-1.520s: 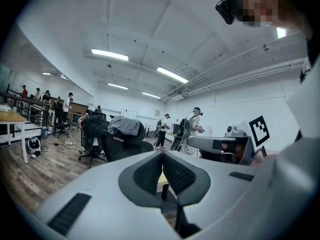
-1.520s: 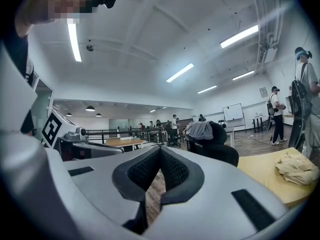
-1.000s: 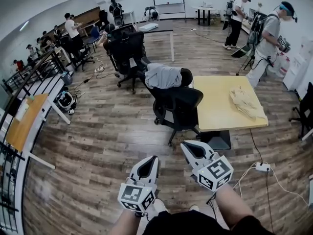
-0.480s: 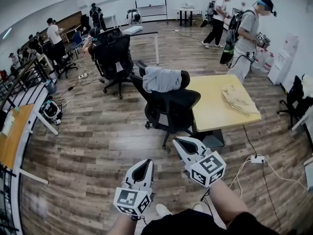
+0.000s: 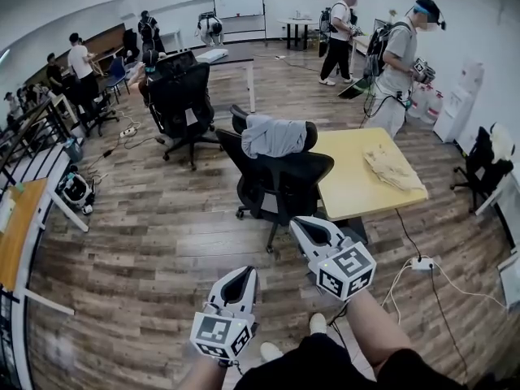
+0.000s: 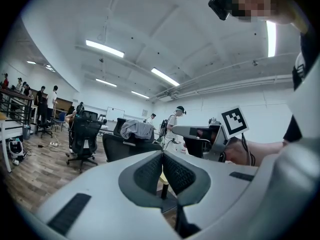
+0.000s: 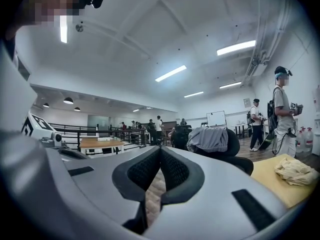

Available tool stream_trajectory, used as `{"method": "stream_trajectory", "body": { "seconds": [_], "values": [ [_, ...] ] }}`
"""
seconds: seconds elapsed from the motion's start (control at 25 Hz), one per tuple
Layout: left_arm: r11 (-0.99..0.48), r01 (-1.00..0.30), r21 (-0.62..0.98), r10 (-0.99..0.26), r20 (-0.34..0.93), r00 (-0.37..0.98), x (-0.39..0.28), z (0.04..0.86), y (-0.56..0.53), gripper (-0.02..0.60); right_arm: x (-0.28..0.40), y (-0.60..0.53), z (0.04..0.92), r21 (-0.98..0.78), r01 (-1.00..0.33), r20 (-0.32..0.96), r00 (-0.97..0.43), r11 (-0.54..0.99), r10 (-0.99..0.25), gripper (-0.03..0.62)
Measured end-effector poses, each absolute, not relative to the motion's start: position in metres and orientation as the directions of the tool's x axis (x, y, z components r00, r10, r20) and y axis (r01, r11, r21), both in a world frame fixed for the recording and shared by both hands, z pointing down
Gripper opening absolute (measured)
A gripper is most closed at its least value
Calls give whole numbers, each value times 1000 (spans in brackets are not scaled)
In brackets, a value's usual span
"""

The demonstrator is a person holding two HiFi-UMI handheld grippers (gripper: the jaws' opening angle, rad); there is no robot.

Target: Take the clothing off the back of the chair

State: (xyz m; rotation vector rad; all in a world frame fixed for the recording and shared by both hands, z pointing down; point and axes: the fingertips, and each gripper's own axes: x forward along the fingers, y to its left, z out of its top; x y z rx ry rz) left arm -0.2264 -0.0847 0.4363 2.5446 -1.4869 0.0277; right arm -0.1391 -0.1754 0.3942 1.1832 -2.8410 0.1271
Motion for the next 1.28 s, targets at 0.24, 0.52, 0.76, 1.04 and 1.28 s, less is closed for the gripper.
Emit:
{"method": "stream_trajectory", "body": {
  "seconds": [0.24, 0.52, 0.76, 1.04, 1.28],
  "values": [
    [-477, -866, 150, -863, 106, 493, -231, 434, -97, 18, -142, -198, 392, -38, -724, 90, -688, 688, -720, 15],
    [-474, -868, 146, -865, 109, 490, -222, 435, -130, 18, -134, -241, 396, -48, -736, 83, -677, 676, -731, 15],
    [-471, -872, 133, -867, 110, 485, -203, 429, -176, 18, -115, -290, 397, -63, -745, 79, -667, 664, -741, 18],
    [-462, -877, 129, -871, 123, 476, -188, 431, -232, 18, -94, -363, 407, -76, -779, 81, -627, 622, -775, 208],
    [-452, -884, 119, -874, 137, 466, -185, 435, -269, 18, -86, -419, 420, -86, -818, 108, -575, 569, -811, 359]
  ]
}}
